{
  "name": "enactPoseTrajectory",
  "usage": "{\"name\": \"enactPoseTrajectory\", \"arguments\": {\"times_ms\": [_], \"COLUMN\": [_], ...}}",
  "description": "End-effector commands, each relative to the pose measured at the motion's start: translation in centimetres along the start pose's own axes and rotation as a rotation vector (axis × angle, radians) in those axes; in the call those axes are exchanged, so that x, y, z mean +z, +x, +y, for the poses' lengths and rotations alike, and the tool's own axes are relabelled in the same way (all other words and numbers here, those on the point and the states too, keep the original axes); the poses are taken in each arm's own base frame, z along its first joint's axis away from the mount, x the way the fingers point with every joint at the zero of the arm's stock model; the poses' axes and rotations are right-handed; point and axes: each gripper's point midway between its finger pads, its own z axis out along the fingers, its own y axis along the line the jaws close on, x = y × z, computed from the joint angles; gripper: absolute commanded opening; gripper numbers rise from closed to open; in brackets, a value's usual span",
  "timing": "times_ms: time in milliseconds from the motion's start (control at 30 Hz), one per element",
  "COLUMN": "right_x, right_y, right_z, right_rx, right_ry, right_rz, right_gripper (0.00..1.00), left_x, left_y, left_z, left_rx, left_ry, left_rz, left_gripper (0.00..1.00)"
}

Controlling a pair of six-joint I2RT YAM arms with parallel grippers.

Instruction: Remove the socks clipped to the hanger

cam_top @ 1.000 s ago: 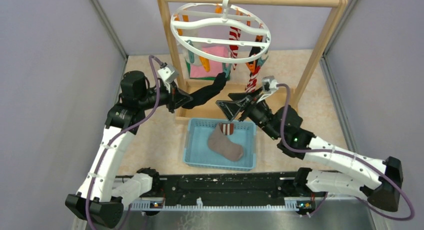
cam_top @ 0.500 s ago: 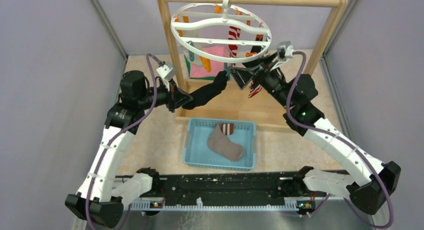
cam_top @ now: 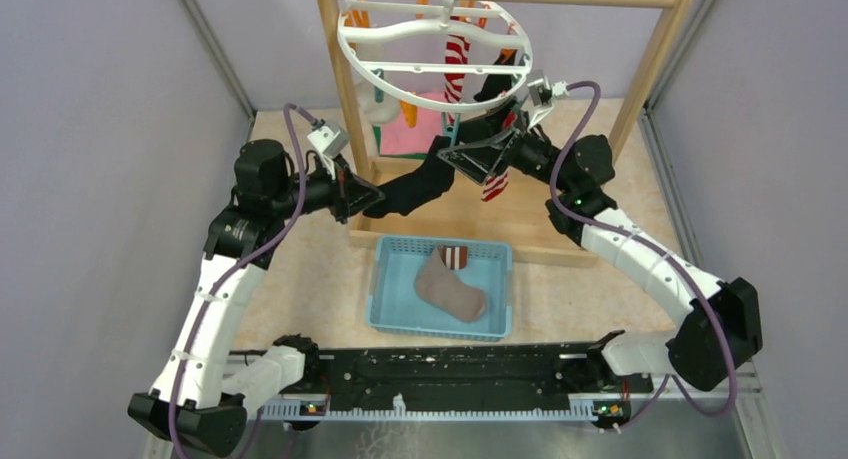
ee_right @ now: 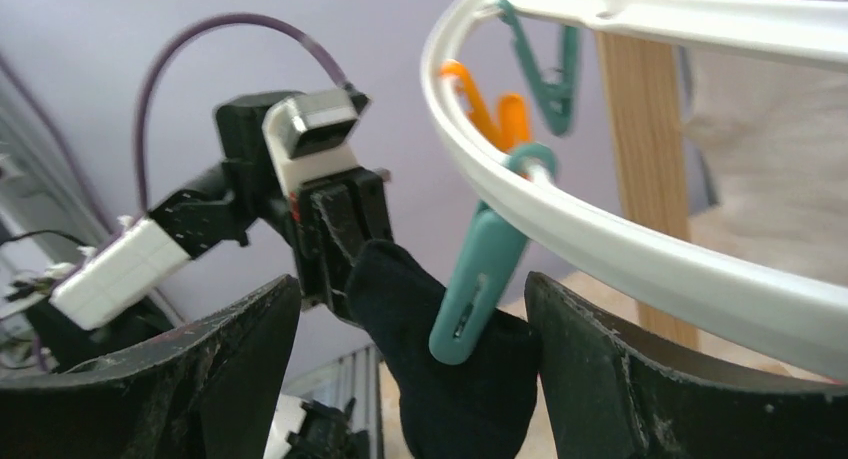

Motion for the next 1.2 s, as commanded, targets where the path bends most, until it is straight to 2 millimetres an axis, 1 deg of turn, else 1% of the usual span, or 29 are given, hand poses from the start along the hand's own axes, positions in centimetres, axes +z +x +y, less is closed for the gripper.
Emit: {"name": "enactPoseTrajectory", "arguments": {"times_ms": [0, 67, 167, 333, 400, 467, 533, 600, 667, 767, 933, 1067, 1167], "right_x": [0.3, 0.2, -0.1, -0.8, -0.5, -0.5, -1.2, -1.8, -2.1, -1.6, -0.7, 0.0, 0.7], "right_y": [-3.2, -3.3, -3.2, -3.4, -2.8, -1.9, -0.9, -0.5, -0.4, -0.4, -1.5, -2.2, -2.0], "right_z": [4.7, 5.2, 5.2, 5.7, 4.7, 3.0, 0.8, -0.2, -0.7, -0.4, 1.0, 2.3, 3.2], "right_rx": [-0.035, -0.009, 0.035, 0.103, 0.126, 0.142, 0.169, 0.188, 0.196, 0.198, 0.214, 0.218, 0.196], "right_ry": [-0.237, -0.275, -0.299, -0.341, -0.280, -0.183, -0.075, -0.018, 0.008, -0.026, -0.152, -0.240, -0.254], "right_rz": [-0.109, -0.133, -0.162, -0.233, -0.233, -0.233, -0.255, -0.282, -0.306, -0.316, -0.361, -0.385, -0.381], "right_gripper": [0.82, 0.81, 0.78, 0.72, 0.72, 0.73, 0.77, 0.82, 0.84, 0.87, 0.89, 0.90, 0.89], "left_x": [-1.0, -1.1, -1.2, -1.1, -1.2, -1.3, -1.4, -1.6, -1.7, -1.8, -2.1, -2.1, -2.2], "left_y": [-2.1, -2.1, -2.1, -1.4, -1.2, -1.0, -0.8, -0.6, -0.4, -0.2, -0.3, 0.1, 0.5], "left_z": [-1.4, -1.5, -1.8, -1.7, -1.7, -1.7, -1.6, -1.7, -1.8, -2.1, -2.5, -2.2, -1.7], "left_rx": [0.027, 0.021, 0.013, -0.001, -0.003, 0.000, 0.008, 0.010, 0.004, -0.002, 0.004, 0.000, 0.009], "left_ry": [0.014, 0.014, 0.021, 0.018, 0.017, 0.013, 0.006, -0.001, 0.002, 0.012, 0.019, 0.004, -0.024], "left_rz": [-0.050, -0.049, -0.049, -0.038, -0.037, -0.033, -0.027, -0.025, -0.018, -0.012, -0.017, -0.008, -0.006], "left_gripper": [0.00, 0.00, 0.00, 0.00, 0.00, 0.00, 0.00, 0.00, 0.00, 0.00, 0.00, 0.00, 0.00]}}
